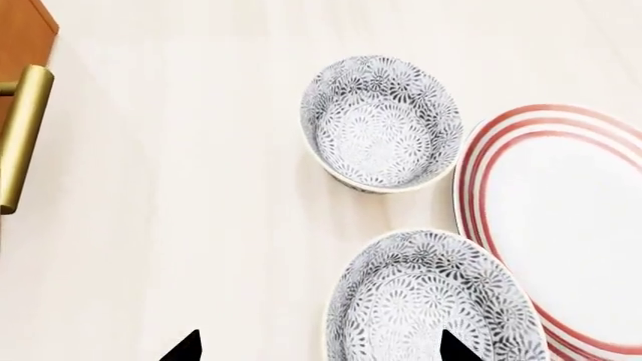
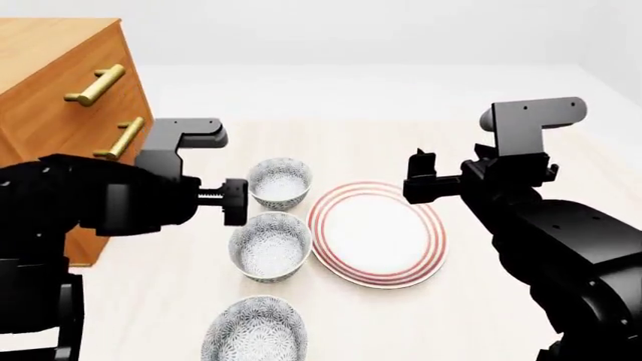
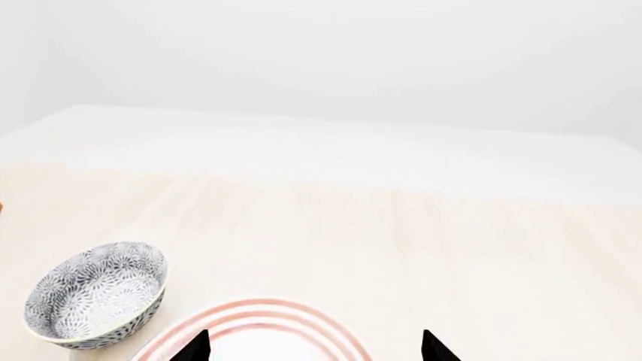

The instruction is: Stack the bowl in the middle on the bowl at the back.

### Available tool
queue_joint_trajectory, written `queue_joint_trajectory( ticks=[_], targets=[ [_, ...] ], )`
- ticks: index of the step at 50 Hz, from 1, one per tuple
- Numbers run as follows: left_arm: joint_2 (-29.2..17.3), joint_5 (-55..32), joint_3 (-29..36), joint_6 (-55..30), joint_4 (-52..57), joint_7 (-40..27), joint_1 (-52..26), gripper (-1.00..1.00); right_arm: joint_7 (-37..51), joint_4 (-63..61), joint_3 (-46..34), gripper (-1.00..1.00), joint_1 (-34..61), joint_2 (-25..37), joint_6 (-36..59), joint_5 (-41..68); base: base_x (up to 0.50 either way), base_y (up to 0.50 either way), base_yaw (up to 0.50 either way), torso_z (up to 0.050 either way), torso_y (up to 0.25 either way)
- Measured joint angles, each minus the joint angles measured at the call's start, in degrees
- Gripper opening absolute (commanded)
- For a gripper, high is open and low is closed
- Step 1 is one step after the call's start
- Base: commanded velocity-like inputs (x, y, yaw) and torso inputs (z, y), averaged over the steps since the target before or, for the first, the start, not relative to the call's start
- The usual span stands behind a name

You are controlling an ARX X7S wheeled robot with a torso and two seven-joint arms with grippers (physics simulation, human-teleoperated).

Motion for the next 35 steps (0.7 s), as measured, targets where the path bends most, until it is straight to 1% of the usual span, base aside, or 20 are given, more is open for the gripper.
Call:
queue_joint_trajectory(
  ticks=[13, 35],
  targets=[
    [-0.26, -0.28, 3.7, 1.68, -1.57, 0.4, 0.21, 1.0, 0.22, -0.39, 0.22, 1.0, -0.31, 0.04, 0.17, 0.73, 0.0, 0.0, 0.0, 0.0, 0.0],
    [1.25, 3.29, 9.74, 6.51, -5.94, 1.65, -1.54, 1.0, 1.04, -3.57, 2.33, 1.0, -0.91, 0.03, 1.43, 2.67, 0.0, 0.0, 0.0, 0.0, 0.0]
  ],
)
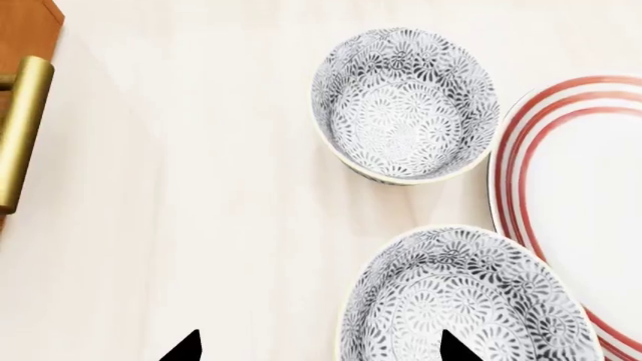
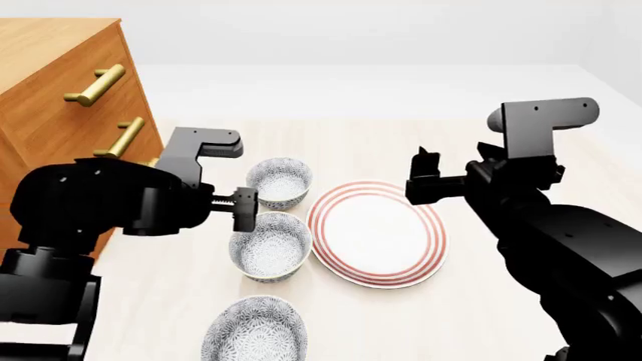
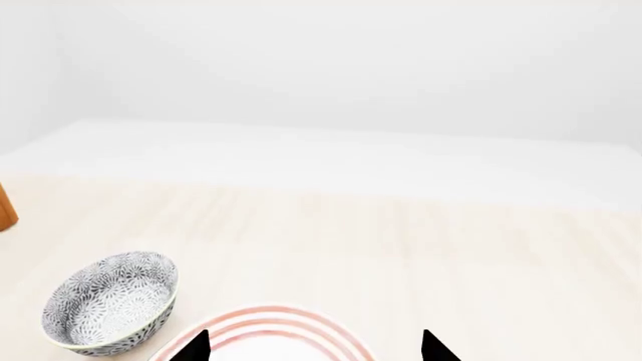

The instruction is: Stack the bowl in the middle on the bowl at the back.

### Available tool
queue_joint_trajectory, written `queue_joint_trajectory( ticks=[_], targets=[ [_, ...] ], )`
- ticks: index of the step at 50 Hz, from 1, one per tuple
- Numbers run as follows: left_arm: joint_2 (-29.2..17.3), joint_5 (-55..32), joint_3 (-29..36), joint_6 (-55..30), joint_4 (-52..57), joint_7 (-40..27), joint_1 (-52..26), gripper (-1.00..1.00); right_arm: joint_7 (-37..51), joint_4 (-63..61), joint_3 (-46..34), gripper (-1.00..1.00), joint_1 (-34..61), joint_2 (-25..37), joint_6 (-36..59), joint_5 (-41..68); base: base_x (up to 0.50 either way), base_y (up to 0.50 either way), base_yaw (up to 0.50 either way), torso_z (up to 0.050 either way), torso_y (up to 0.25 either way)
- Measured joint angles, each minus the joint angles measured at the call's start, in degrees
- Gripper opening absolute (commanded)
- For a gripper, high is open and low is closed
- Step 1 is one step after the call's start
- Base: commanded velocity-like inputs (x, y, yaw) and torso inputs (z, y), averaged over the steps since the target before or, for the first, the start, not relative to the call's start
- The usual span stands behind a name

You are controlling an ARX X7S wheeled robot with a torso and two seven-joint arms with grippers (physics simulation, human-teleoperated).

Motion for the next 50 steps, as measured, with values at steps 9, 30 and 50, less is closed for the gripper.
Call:
queue_joint_trajectory(
  ticks=[9, 30, 50],
  targets=[
    [0.76, 0.64, 1.34, 0.79, -0.38, -0.38, -0.18, 1.0, 0.27, -1.13, 1.09, 1.0, -0.74, 0.29, 0.28, 0.72, 0.0, 0.0, 0.0, 0.0, 0.0],
    [2.19, 0.93, 3.27, 1.61, -0.93, -1.3, 0.4, 1.0, 0.61, -2.58, 3.2, 1.0, -2.83, 1.04, 0.4, 2.14, 0.0, 0.0, 0.0, 0.0, 0.0],
    [2.56, -0.79, 3.62, -0.05, -1.24, -2.73, 1.85, 1.0, 1.18, -2.86, 3.61, 1.0, -3.15, 1.52, 0.71, 3.16, 0.0, 0.0, 0.0, 0.0, 0.0]
  ],
)
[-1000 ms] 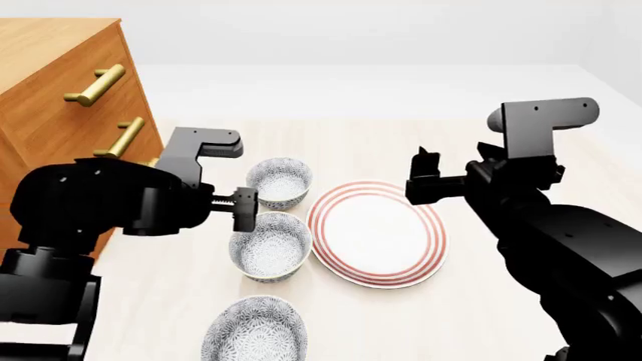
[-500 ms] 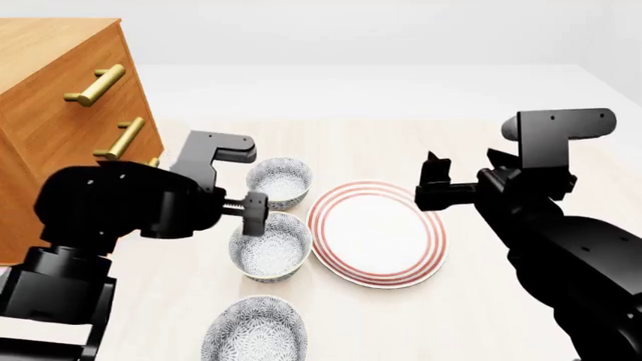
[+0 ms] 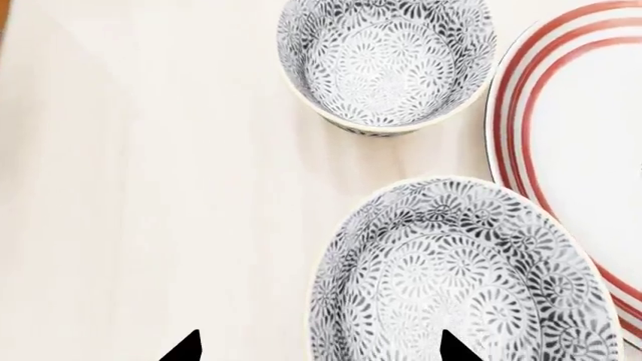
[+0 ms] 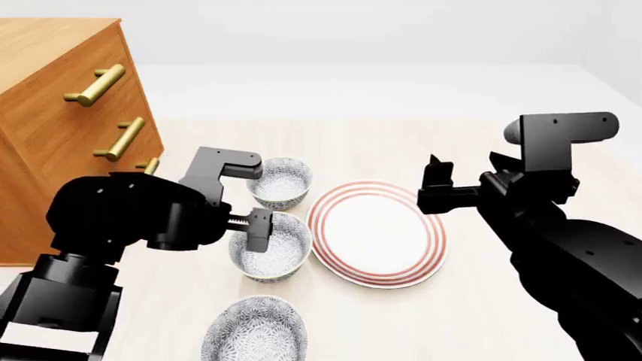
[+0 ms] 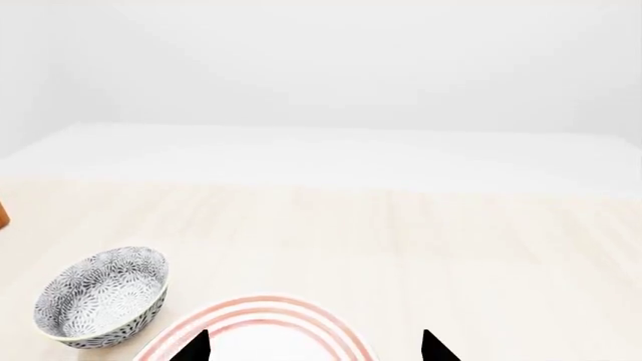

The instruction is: Stack the bowl in the middle on the bowl at the back.

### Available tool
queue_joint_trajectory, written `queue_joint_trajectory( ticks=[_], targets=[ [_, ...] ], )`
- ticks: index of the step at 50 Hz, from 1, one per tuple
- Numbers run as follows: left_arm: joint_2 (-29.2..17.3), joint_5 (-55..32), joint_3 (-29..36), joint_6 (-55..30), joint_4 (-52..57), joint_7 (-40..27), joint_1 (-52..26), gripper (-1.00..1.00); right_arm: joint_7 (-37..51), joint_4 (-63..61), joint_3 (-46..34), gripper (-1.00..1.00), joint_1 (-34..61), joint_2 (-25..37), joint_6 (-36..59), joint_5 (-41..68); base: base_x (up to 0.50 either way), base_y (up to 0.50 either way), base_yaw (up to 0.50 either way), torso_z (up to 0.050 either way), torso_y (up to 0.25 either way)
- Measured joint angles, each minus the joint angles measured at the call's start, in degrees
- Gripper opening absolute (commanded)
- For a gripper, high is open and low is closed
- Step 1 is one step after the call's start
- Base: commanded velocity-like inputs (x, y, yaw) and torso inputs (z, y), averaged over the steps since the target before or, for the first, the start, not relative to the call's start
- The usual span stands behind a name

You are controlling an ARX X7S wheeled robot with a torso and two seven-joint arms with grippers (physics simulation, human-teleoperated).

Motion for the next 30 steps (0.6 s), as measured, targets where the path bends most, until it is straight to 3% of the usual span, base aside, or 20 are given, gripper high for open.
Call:
queue_joint_trajectory(
  ticks=[30],
  targets=[
    [0.82, -1.75, 1.31, -0.01, -1.49, -1.0, 2.15, 1.0, 0.6, 0.58, -0.3, 1.0, -1.04, 0.61, -1.25, 0.9, 0.0, 0.0, 0.0, 0.0, 0.0]
  ],
)
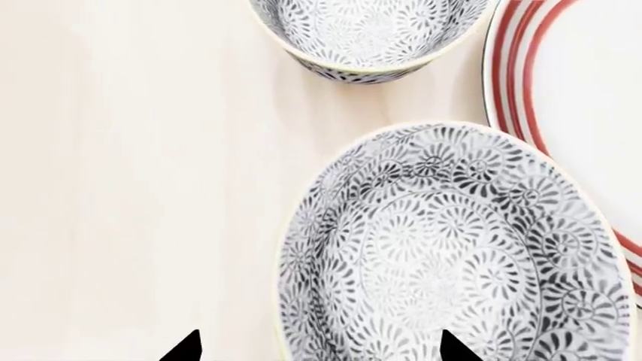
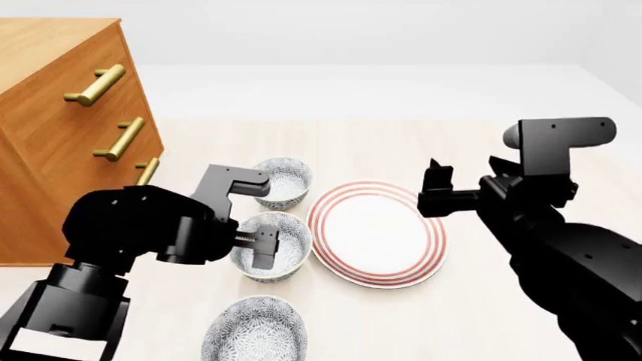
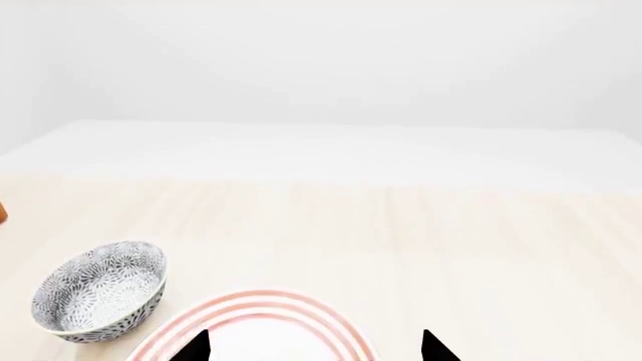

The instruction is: Stack the bowl in the middle on the bowl at the back.

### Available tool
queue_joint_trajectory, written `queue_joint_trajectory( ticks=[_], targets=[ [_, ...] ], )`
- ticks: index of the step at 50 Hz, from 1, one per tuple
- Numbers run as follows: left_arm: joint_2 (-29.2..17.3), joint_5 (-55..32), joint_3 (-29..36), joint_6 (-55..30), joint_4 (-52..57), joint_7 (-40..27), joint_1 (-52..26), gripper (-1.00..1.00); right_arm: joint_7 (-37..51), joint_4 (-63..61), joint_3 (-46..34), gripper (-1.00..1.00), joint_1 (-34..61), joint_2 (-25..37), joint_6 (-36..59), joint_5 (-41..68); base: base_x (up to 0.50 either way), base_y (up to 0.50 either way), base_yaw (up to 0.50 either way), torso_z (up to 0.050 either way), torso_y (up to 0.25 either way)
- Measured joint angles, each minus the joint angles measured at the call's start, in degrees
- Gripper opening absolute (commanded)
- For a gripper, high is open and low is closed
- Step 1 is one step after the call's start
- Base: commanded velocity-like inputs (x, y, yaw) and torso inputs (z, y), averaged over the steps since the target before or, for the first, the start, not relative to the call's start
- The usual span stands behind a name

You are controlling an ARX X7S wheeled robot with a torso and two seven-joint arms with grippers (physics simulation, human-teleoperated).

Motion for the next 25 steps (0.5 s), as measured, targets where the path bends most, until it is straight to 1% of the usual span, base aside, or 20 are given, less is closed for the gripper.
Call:
queue_joint_trajectory(
  ticks=[25],
  targets=[
    [0.74, 2.36, 2.92, 4.26, -3.83, 1.52, 0.37, 1.0, 0.56, 0.4, -0.24, 1.0, -0.87, 0.43, -0.96, 0.65, 0.0, 0.0, 0.0, 0.0, 0.0]
  ],
)
